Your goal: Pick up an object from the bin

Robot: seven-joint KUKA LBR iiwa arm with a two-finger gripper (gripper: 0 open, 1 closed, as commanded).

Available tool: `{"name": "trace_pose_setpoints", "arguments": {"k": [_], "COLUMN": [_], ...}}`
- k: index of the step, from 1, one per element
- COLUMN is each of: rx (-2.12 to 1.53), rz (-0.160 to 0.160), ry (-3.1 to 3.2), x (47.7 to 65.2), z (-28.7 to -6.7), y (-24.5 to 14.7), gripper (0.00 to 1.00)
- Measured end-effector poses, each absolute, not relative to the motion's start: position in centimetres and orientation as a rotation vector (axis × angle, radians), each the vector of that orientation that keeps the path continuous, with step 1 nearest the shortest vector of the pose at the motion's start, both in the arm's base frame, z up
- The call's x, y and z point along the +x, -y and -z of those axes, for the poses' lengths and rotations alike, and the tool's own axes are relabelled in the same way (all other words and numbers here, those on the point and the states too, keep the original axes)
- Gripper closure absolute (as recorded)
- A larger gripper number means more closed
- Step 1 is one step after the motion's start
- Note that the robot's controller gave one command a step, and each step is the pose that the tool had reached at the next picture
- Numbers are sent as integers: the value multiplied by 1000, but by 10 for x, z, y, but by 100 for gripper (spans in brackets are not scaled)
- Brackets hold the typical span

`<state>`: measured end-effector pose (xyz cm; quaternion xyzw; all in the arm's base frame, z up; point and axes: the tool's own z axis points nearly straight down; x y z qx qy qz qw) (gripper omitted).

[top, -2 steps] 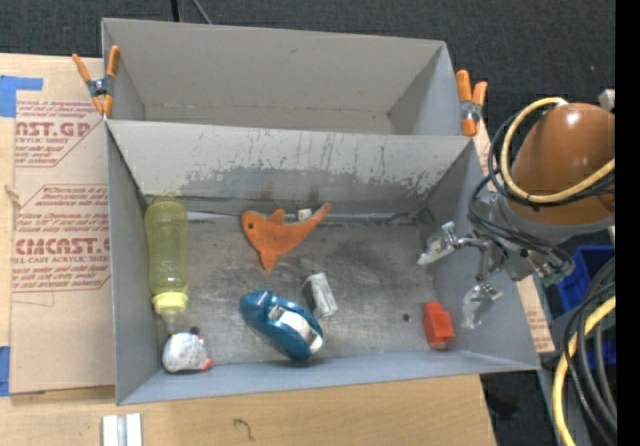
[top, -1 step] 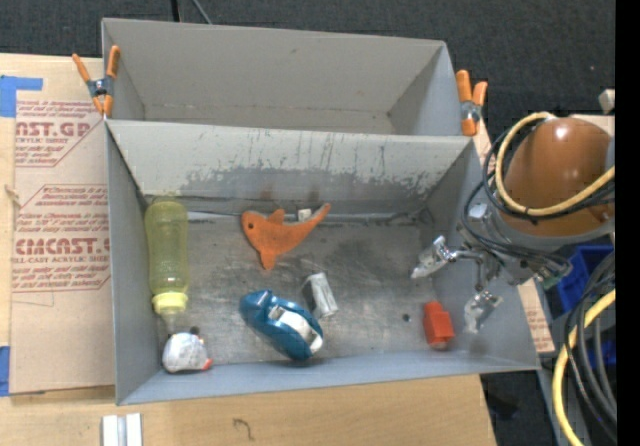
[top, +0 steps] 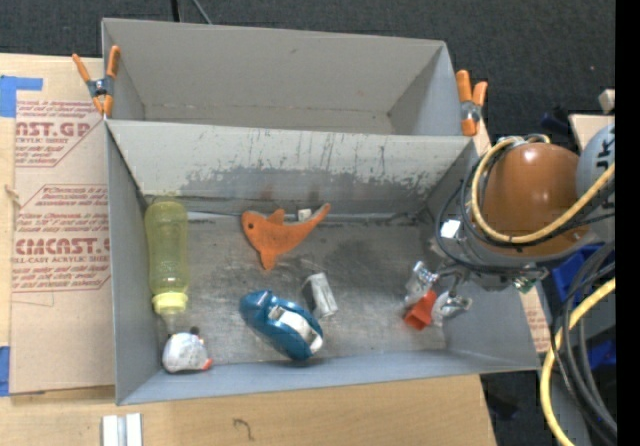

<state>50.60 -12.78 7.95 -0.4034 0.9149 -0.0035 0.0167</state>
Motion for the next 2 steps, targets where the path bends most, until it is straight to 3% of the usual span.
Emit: {"name": "trace_pose_setpoints", "arguments": {"k": [1,2], "rx": [-1254,-1650], "rz": [11,-5], "ry": [-2845,-2673], "x": [506,519], "z": [-80,-243], "y": [128,105], "gripper": [100,100]}}
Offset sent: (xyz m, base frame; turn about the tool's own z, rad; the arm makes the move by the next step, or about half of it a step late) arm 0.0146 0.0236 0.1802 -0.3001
